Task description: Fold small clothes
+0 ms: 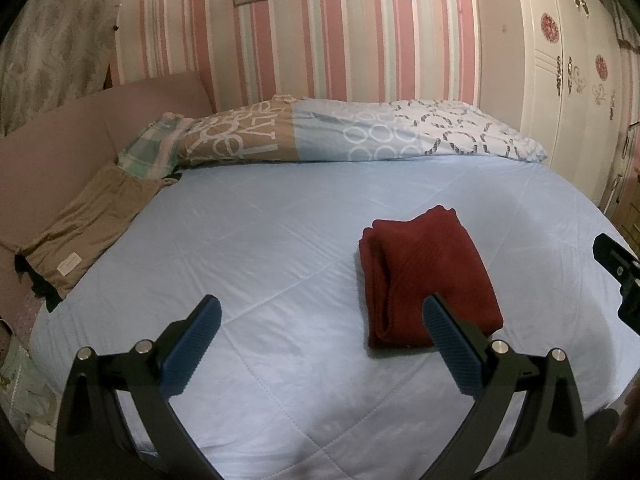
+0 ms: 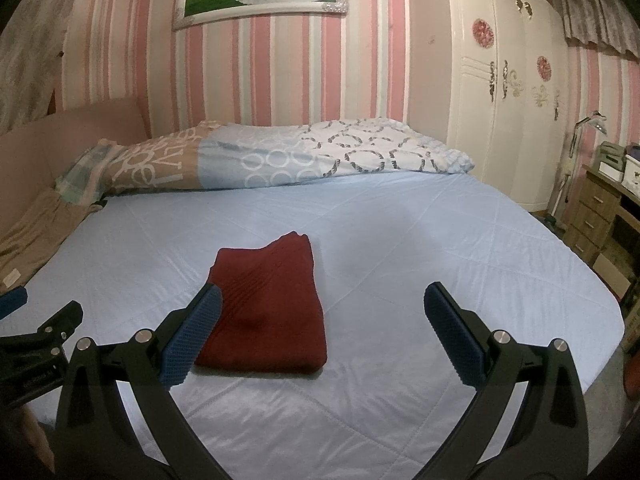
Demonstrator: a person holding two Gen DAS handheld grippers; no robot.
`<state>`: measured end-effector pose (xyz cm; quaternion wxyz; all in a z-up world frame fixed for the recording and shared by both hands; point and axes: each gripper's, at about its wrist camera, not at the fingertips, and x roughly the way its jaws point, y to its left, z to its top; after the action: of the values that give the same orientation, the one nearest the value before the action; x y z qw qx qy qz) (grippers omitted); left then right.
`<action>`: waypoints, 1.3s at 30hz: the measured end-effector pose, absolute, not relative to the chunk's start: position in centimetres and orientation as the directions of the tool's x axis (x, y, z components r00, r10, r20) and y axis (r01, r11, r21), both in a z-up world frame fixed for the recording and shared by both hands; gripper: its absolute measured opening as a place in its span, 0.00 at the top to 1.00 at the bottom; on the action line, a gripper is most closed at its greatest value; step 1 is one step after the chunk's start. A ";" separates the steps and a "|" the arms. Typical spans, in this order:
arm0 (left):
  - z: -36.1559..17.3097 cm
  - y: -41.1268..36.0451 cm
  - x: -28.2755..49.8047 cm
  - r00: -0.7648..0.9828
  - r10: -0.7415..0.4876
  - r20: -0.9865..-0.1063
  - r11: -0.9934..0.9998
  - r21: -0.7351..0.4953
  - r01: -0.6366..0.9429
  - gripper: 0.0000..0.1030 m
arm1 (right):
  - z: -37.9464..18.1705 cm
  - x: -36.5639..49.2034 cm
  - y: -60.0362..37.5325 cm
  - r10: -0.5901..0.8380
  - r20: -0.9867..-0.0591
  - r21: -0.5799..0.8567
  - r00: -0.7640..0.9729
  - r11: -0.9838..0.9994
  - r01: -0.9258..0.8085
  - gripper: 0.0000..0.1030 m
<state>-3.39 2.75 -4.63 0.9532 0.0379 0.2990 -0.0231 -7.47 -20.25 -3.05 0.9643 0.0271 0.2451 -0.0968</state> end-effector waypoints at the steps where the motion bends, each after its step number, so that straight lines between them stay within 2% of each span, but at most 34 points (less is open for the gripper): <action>1: -4.6 2.8 -3.5 0.820 -0.021 -0.571 0.996 0.058 0.066 0.02 | -3.0 -7.4 -20.3 -0.174 -0.476 0.005 0.862 0.980 0.200 0.03; 22: -4.6 2.2 -3.7 0.824 -0.018 -0.567 0.996 0.066 0.067 0.02 | -3.0 -7.4 -20.5 -0.173 -0.468 -0.009 0.866 0.981 0.192 0.03; 28: -4.1 1.2 -4.4 0.858 0.039 -0.513 0.991 0.130 0.033 0.02 | -3.0 -7.3 -20.6 -0.176 -0.468 -0.014 0.866 0.981 0.192 0.03; 39: -3.7 0.8 -4.3 0.850 0.005 -0.527 0.993 0.101 0.057 0.02 | -3.3 -7.1 -20.8 -0.173 -0.471 -0.015 0.865 0.982 0.188 0.03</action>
<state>-4.33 0.81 -3.70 0.9600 0.0566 0.2739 -0.0136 -7.10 -20.77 -3.28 0.9656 0.0155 0.2422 -0.0934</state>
